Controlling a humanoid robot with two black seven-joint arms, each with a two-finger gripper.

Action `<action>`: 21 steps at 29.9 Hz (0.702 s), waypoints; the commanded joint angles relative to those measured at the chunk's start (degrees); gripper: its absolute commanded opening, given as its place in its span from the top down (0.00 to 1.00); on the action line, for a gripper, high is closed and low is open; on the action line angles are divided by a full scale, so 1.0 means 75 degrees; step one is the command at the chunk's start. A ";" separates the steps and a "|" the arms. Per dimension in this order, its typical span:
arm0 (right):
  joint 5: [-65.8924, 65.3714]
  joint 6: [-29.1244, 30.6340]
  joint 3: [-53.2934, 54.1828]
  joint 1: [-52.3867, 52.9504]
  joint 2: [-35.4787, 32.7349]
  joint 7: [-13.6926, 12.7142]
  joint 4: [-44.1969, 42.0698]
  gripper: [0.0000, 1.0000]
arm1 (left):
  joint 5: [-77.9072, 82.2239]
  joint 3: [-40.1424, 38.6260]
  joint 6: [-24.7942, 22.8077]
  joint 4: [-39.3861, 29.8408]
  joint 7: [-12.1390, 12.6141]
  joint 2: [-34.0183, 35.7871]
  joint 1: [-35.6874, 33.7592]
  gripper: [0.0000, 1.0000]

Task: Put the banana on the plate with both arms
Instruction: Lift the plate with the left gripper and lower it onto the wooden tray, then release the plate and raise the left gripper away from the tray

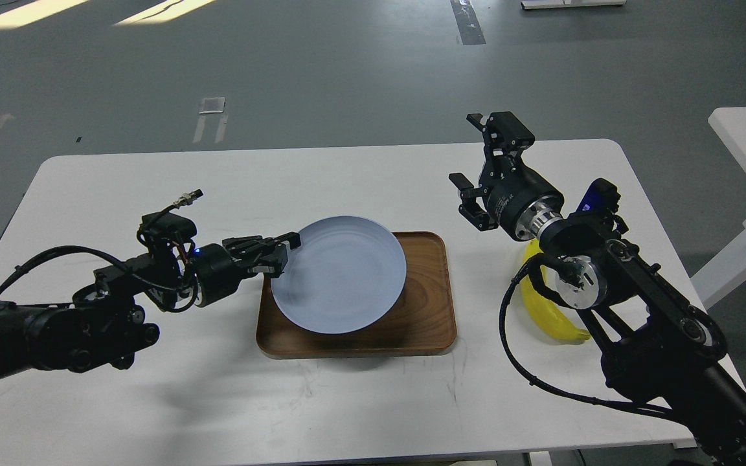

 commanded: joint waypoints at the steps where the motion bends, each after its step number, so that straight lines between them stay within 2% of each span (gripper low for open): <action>1: -0.0001 0.0010 0.0000 -0.0018 -0.0016 0.0001 -0.0001 0.00 | 0.0000 0.0061 0.0001 0.0093 0.0000 -0.0165 -0.0116 1.00; 6: -0.0001 0.0010 0.0012 -0.0030 -0.0051 0.0001 -0.0001 0.00 | -0.0012 0.0178 -0.0011 0.0281 0.0000 -0.0423 -0.0139 1.00; 10: -0.0001 -0.0002 0.0012 -0.0030 -0.0040 0.0001 -0.0001 0.00 | -0.0012 0.0201 -0.0069 0.0830 0.0000 -0.0797 -0.0093 1.00; 16: -0.0001 -0.0002 0.0024 -0.0030 -0.0040 0.0001 -0.0001 0.00 | -0.0035 0.0178 -0.0093 0.0890 0.0000 -0.0962 -0.0034 1.00; 17: -0.0001 0.0010 0.0047 -0.0030 -0.0040 0.0001 -0.0001 0.00 | -0.0035 0.0178 -0.0116 0.0890 0.0000 -0.0962 -0.0022 0.92; 19: -0.0001 0.0010 0.0071 -0.0030 -0.0051 0.0001 -0.0012 0.00 | -0.0035 0.0178 -0.0116 0.0890 0.0000 -0.0962 -0.0011 0.65; 20: -0.0001 0.0010 0.0071 -0.0030 -0.0040 0.0001 -0.0013 0.00 | -0.0035 0.0178 -0.0116 0.0890 0.0000 -0.0962 -0.0010 0.56; 21: -0.0001 -0.0002 0.0071 -0.0030 -0.0040 0.0001 -0.0013 0.00 | -0.0047 0.0178 -0.0116 0.0890 0.0000 -0.0962 -0.0022 0.51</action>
